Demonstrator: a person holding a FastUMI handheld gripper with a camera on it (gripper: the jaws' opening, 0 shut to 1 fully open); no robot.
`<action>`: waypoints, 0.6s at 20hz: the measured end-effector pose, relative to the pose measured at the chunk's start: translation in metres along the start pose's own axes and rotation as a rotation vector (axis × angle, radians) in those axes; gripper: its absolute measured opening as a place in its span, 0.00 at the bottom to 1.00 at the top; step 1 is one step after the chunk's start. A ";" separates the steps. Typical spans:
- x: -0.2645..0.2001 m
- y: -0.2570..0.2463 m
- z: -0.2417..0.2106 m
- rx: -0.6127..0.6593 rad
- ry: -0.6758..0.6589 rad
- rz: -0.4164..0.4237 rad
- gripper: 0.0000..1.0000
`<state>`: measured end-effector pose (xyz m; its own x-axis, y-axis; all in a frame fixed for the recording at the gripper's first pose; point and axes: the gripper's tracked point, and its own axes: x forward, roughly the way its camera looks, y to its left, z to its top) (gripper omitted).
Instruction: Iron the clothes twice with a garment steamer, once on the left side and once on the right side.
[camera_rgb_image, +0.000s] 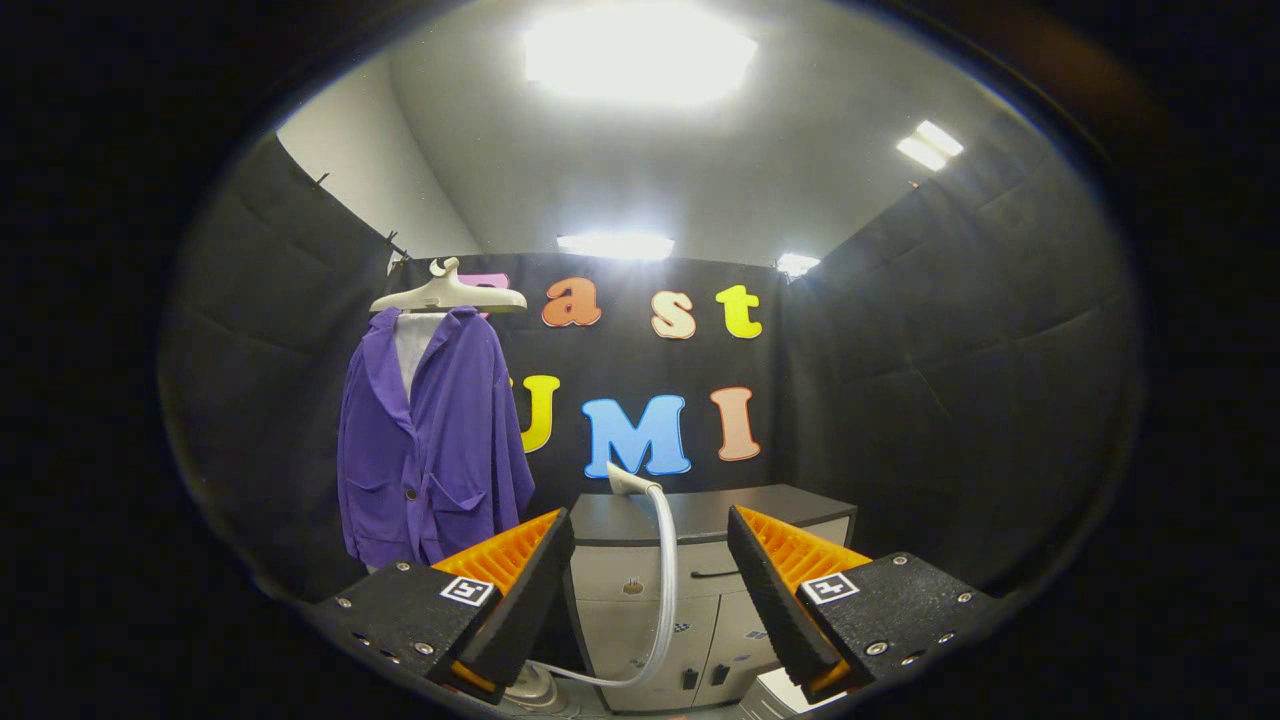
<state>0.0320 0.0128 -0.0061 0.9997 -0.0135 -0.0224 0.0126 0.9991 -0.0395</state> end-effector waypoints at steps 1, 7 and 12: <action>0.001 0.002 0.001 0.001 -0.001 0.001 0.95; 0.007 0.010 0.005 0.010 -0.001 -0.013 0.95; 0.005 0.016 0.005 0.006 -0.001 -0.032 0.95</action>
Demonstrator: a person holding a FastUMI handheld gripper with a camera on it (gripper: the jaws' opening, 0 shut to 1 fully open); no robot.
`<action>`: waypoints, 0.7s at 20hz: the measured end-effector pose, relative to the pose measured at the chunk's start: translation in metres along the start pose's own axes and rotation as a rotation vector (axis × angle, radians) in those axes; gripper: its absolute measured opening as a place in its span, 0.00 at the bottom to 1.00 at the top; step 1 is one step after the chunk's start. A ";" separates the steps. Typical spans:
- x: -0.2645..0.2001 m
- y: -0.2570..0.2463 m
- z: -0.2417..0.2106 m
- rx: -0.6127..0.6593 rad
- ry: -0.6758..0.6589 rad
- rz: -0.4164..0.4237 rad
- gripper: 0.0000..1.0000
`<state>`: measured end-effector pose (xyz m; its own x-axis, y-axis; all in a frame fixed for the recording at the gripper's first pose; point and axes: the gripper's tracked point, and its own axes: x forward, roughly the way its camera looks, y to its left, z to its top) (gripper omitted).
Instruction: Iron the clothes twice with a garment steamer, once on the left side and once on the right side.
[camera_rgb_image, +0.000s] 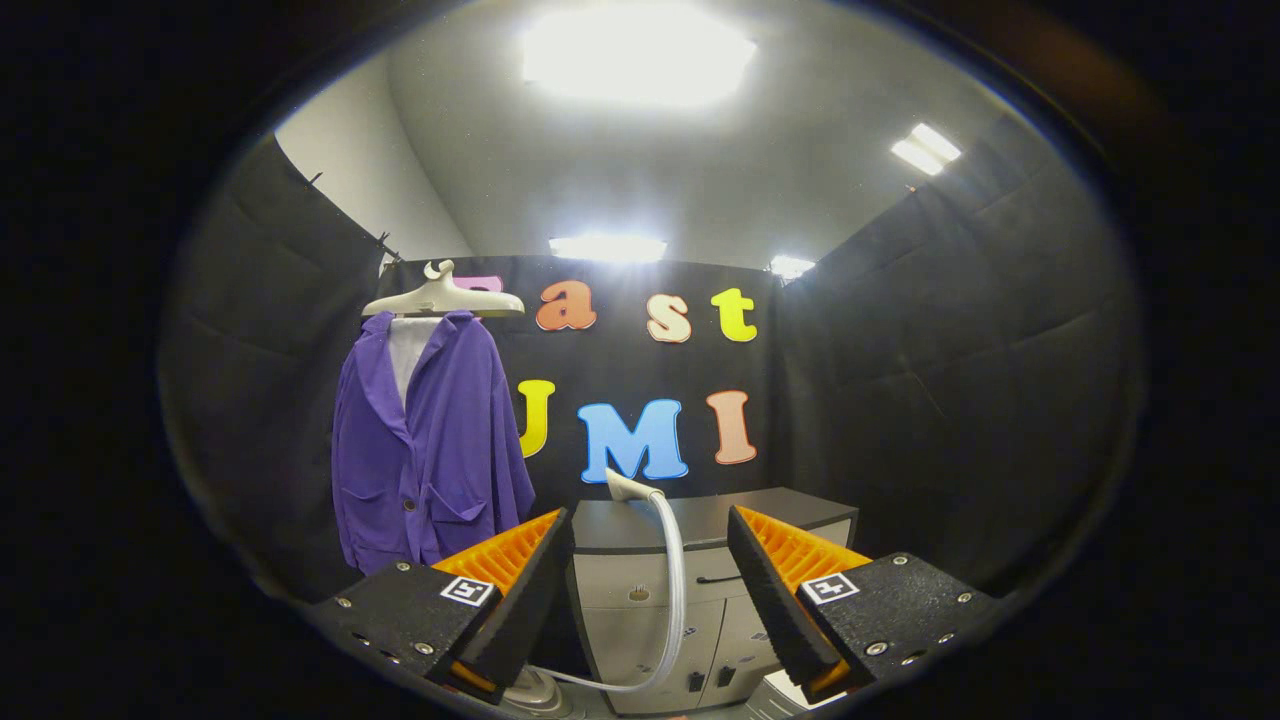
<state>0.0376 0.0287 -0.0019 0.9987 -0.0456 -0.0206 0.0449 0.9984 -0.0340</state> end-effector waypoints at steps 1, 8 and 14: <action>0.001 0.002 0.002 0.001 -0.001 0.006 0.95; 0.057 -0.016 0.053 -0.006 -0.041 0.026 0.95; 0.133 -0.027 0.043 0.015 0.013 0.113 0.95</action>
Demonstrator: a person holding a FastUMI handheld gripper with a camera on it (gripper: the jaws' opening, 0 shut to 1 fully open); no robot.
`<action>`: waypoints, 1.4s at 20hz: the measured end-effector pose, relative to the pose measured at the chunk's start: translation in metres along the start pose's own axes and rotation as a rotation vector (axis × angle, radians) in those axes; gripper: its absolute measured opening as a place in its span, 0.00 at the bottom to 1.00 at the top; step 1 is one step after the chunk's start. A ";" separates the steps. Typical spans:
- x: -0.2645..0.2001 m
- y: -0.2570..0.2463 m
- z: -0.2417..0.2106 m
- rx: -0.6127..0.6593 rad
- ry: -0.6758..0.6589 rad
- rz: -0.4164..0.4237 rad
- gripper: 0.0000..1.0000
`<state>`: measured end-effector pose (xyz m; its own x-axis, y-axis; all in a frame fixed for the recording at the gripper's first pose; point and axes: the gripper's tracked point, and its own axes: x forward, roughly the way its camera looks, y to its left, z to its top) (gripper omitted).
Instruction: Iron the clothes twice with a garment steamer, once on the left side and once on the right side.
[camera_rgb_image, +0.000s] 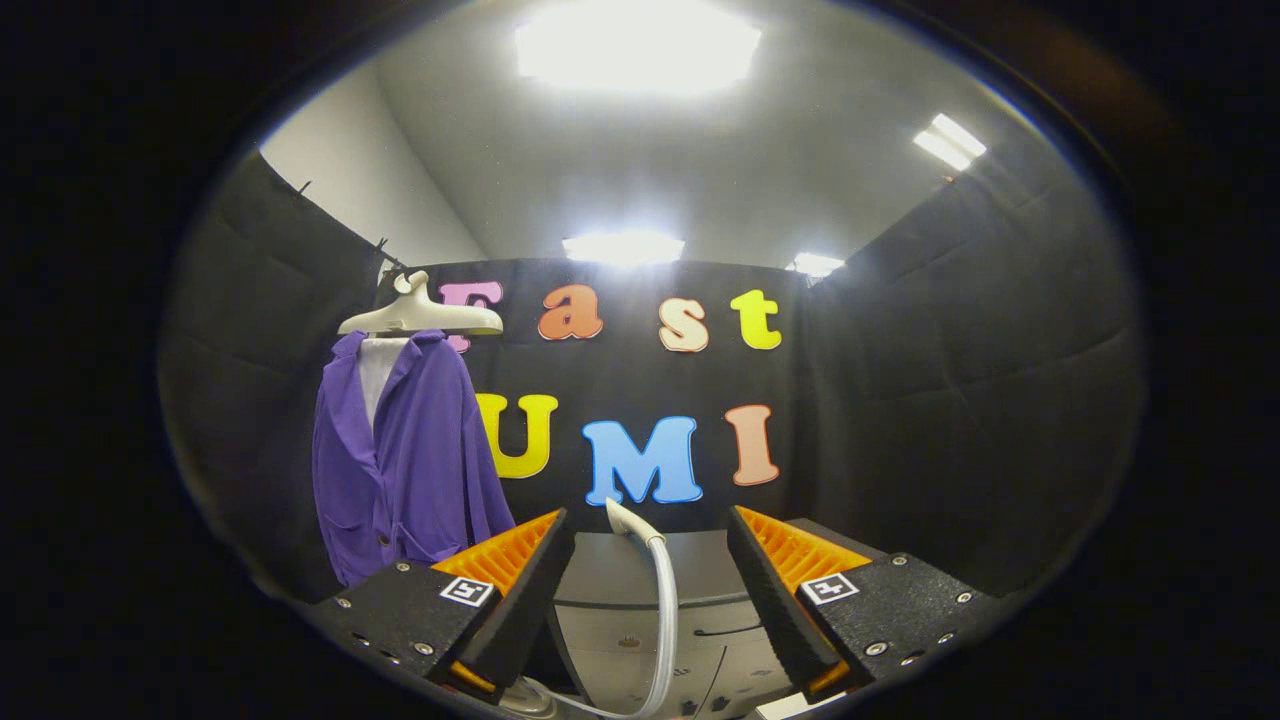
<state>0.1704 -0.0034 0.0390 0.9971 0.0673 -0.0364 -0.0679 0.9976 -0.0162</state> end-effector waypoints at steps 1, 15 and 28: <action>0.016 -0.004 -0.003 0.008 0.012 0.021 0.95; 0.214 -0.035 -0.036 0.135 0.116 0.238 0.94; 0.343 -0.017 -0.160 0.338 0.530 0.337 0.92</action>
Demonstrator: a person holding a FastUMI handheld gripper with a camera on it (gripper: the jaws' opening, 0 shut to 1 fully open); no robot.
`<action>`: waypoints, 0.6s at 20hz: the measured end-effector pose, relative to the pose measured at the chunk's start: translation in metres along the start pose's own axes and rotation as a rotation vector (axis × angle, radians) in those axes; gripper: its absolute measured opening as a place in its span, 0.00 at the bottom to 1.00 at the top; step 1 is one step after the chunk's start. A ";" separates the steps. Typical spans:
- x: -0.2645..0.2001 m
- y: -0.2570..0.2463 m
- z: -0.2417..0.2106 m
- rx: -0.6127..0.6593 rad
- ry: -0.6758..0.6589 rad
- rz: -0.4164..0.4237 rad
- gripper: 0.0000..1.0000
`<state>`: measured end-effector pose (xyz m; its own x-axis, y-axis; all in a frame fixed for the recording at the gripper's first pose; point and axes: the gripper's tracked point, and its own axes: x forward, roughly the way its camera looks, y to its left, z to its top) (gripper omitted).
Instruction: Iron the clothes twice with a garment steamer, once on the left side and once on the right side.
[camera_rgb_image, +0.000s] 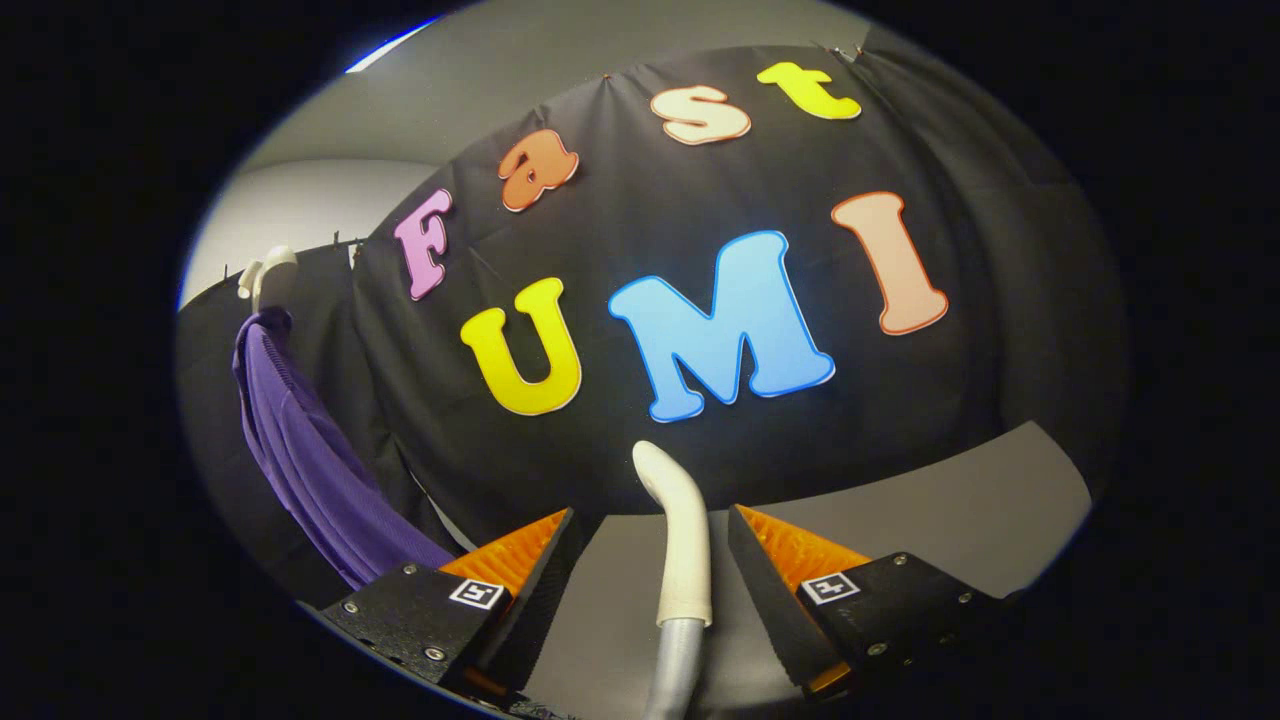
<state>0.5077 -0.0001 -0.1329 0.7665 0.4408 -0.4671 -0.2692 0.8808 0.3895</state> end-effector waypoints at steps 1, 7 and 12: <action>0.008 -0.008 -0.004 0.022 0.030 -0.009 0.92; 0.047 -0.024 -0.020 0.309 0.185 0.055 0.91; 0.060 -0.023 -0.043 0.423 0.282 0.088 0.91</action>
<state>0.5350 0.0135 -0.2039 0.5490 0.5912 -0.5908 -0.0215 0.7166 0.6972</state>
